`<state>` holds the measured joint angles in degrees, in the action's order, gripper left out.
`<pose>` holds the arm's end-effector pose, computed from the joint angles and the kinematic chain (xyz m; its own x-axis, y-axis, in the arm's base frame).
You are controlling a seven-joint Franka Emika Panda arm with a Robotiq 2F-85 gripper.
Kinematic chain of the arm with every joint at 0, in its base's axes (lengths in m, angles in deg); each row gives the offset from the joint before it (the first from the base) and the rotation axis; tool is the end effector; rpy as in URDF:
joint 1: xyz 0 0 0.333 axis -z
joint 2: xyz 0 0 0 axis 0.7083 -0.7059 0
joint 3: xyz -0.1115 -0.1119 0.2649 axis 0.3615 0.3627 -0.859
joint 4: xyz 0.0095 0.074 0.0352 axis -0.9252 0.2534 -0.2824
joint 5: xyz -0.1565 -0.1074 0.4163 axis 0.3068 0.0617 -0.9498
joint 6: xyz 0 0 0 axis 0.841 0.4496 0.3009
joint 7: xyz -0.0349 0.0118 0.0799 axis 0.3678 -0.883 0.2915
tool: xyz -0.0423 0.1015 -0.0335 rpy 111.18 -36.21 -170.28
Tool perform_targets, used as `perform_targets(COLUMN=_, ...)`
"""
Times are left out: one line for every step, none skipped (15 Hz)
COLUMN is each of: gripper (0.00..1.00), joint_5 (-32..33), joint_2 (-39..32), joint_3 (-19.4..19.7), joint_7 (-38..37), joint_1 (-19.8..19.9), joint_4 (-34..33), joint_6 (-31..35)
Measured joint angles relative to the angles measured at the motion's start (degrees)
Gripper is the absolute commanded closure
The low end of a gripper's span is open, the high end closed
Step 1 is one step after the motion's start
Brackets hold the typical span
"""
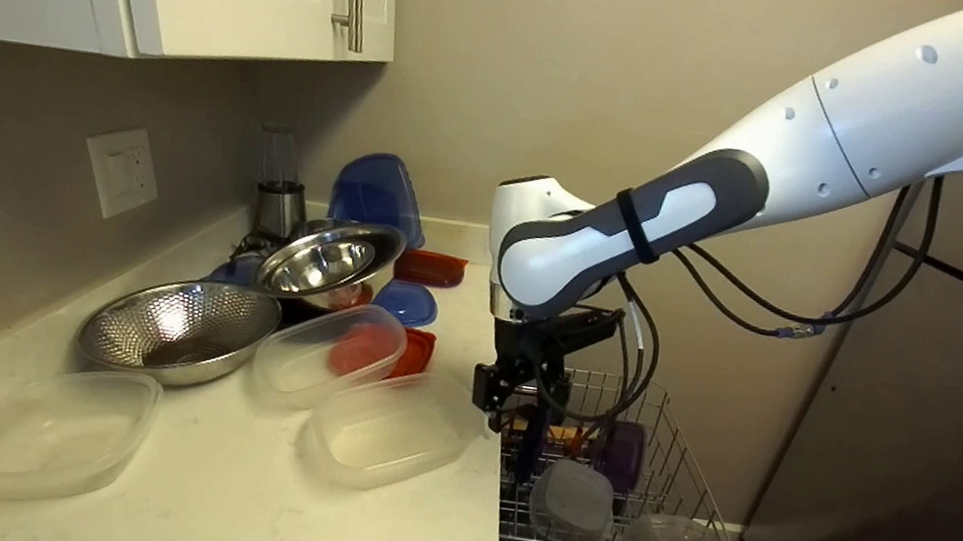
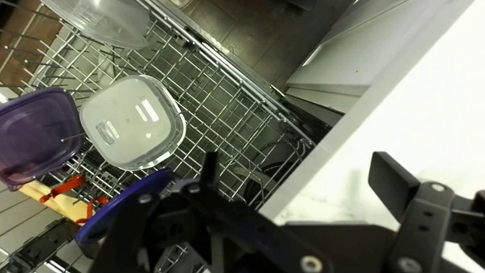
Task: Put the bowl in the dishwasher
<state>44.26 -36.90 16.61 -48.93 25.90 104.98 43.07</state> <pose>0.4733 0.3420 0.2841 0.9169 0.3721 -0.1442 0.3820 -0.9230 0.0468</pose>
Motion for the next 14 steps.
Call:
perform_targets(gripper=0.0, joint_5=0.0, joint_2=1.1, joint_3=-0.3, joint_7=-0.9, joint_1=-0.4, joint_4=0.0, joint_6=0.0)
perform_targets(gripper=0.0, joint_5=0.0, joint_2=2.6, joint_3=-0.5, joint_7=-1.6, joint_1=-0.7, joint_4=0.0, joint_6=-0.1)
perform_targets(gripper=0.0, joint_5=0.0, joint_2=4.2, joint_3=-0.7, joint_7=-2.3, joint_1=-0.9, joint_4=0.0, joint_6=-0.2)
perform_targets(gripper=0.0, joint_5=0.0, joint_2=5.9, joint_3=-0.9, joint_7=-2.8, joint_1=-0.9, joint_4=0.0, joint_6=-0.3)
perform_targets(gripper=0.0, joint_5=0.0, joint_2=7.5, joint_3=-1.0, joint_7=-3.2, joint_1=-0.9, joint_4=0.0, joint_6=-0.5)
perform_targets(gripper=0.0, joint_5=0.0, joint_2=8.8, joint_3=-1.1, joint_7=-3.2, joint_1=-0.9, joint_4=0.0, joint_6=-0.7)
perform_targets(gripper=0.0, joint_5=0.0, joint_2=9.8, joint_3=-1.1, joint_7=-3.2, joint_1=-0.9, joint_4=0.0, joint_6=-0.8)
perform_targets(gripper=0.0, joint_5=0.0, joint_2=10.5, joint_3=-1.1, joint_7=-3.2, joint_1=-0.9, joint_4=0.0, joint_6=-0.9)
perform_targets(gripper=0.0, joint_5=0.0, joint_2=10.8, joint_3=-1.1, joint_7=-3.2, joint_1=-0.8, joint_4=0.0, joint_6=-0.8)
perform_targets(gripper=0.0, joint_5=0.0, joint_2=10.8, joint_3=-1.1, joint_7=-3.2, joint_1=-0.6, joint_4=0.2, joint_6=-0.4)
perform_targets(gripper=0.0, joint_5=-0.1, joint_2=10.6, joint_3=-1.0, joint_7=-3.2, joint_1=-0.3, joint_4=0.4, joint_6=0.5)
perform_targets(gripper=0.0, joint_5=-0.3, joint_2=10.2, joint_3=-0.9, joint_7=-3.4, joint_1=0.0, joint_4=0.8, joint_6=1.7)
perform_targets(gripper=0.0, joint_5=-0.8, joint_2=9.6, joint_3=-0.8, joint_7=-3.6, joint_1=0.3, joint_4=1.2, joint_6=3.1)
perform_targets(gripper=0.0, joint_5=-1.5, joint_2=8.9, joint_3=-0.6, joint_7=-3.7, joint_1=0.6, joint_4=1.7, joint_6=4.7)
